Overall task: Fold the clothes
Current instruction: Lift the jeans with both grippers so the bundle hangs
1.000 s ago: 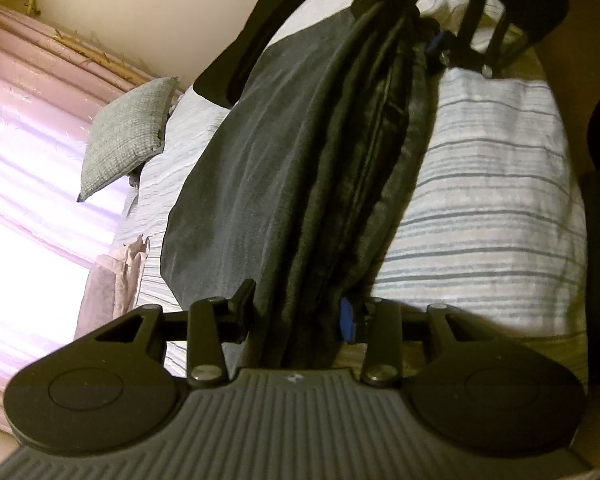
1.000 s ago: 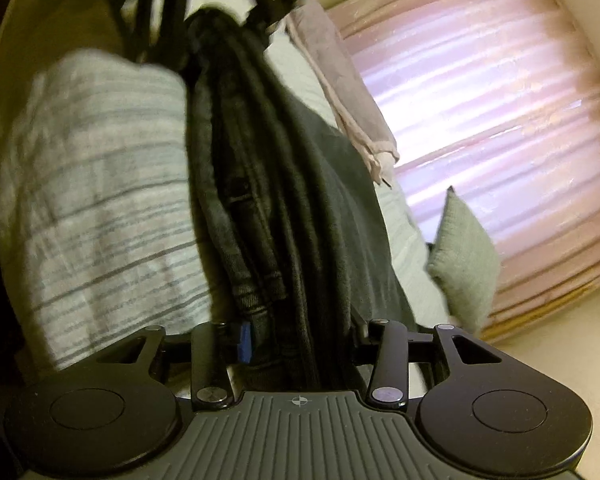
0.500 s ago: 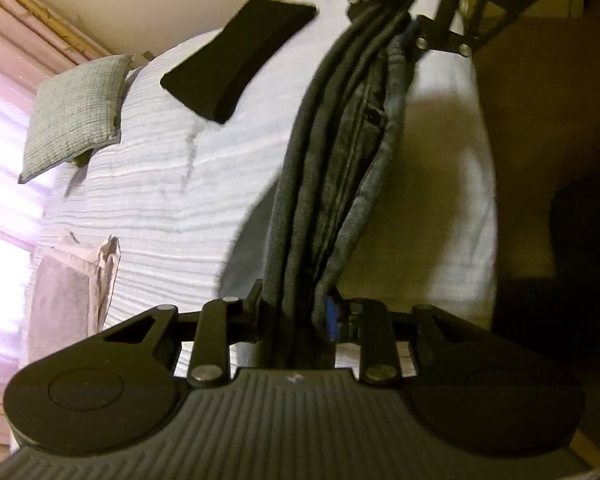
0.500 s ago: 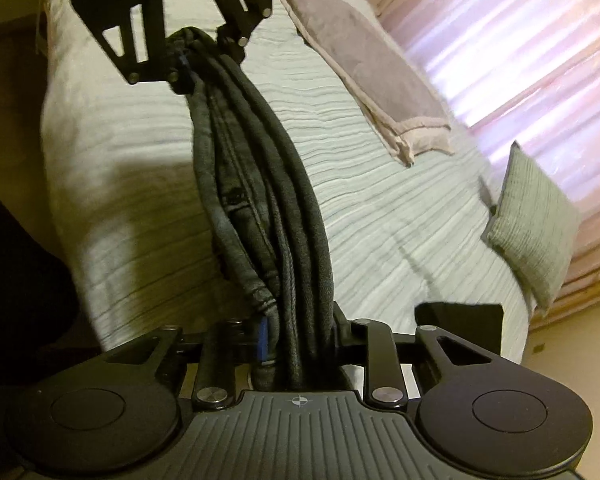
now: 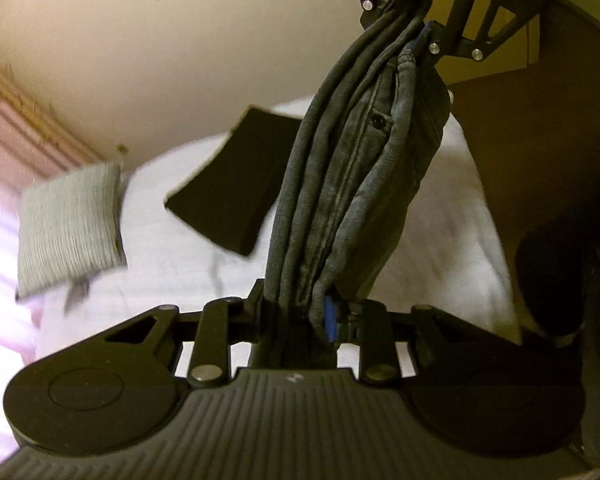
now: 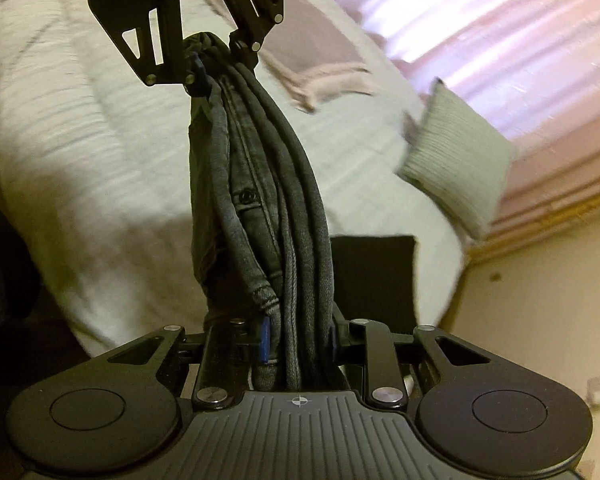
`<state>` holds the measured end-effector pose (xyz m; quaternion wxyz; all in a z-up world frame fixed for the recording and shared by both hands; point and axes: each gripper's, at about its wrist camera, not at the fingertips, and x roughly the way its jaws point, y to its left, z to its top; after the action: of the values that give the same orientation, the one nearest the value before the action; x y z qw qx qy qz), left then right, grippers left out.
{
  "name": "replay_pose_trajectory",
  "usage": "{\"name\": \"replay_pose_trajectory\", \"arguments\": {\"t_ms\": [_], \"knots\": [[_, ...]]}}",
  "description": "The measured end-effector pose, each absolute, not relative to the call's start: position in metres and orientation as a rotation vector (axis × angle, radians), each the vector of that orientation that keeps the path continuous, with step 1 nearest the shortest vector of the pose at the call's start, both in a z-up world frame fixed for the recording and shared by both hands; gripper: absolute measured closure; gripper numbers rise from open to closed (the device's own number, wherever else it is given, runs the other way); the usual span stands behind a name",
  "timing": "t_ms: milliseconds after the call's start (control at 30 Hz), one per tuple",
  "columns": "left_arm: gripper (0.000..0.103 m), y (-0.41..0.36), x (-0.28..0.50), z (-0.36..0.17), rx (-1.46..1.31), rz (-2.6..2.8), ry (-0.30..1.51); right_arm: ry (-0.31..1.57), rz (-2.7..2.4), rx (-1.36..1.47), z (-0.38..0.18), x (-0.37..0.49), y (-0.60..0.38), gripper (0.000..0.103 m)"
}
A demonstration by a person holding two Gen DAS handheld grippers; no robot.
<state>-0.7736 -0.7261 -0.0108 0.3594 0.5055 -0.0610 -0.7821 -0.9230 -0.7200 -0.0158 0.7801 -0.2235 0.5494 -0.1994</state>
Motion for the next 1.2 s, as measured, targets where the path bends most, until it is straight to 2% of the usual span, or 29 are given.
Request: {"name": "replay_pose_trajectory", "arguments": {"t_ms": [267, 467, 633, 767, 967, 1033, 1200], "knots": [[0.078, -0.856, -0.824, 0.004, 1.292, -2.008, -0.291, 1.156, -0.537, -0.486, 0.001, -0.964, -0.838, 0.078], [0.078, -0.987, -0.860, -0.006, 1.320, -1.919, -0.343, 1.103, -0.549, -0.520, -0.012, -0.986, -0.962, 0.078], [0.078, -1.070, -0.878, -0.016, 1.269, -1.803, -0.472, 1.046, -0.611, -0.588, -0.039, -0.992, -1.034, 0.078], [0.078, -1.106, -0.883, -0.079, 1.279, -1.793, -0.483, 1.002, -0.657, -0.639, -0.064, -0.996, -1.090, 0.078], [0.078, -1.112, -0.893, -0.242, 1.567, -1.835, -0.280, 1.165, -0.452, -0.524, -0.213, -0.990, -1.086, 0.077], [0.078, -1.108, -0.895, -0.263, 1.582, -1.832, -0.290, 1.189, -0.413, -0.495, -0.238, -0.993, -1.078, 0.075], [0.078, -1.115, -0.888, -0.258, 1.545, -1.866, -0.265, 1.164, -0.414, -0.466, -0.234, -1.005, -1.080, 0.075]]}}
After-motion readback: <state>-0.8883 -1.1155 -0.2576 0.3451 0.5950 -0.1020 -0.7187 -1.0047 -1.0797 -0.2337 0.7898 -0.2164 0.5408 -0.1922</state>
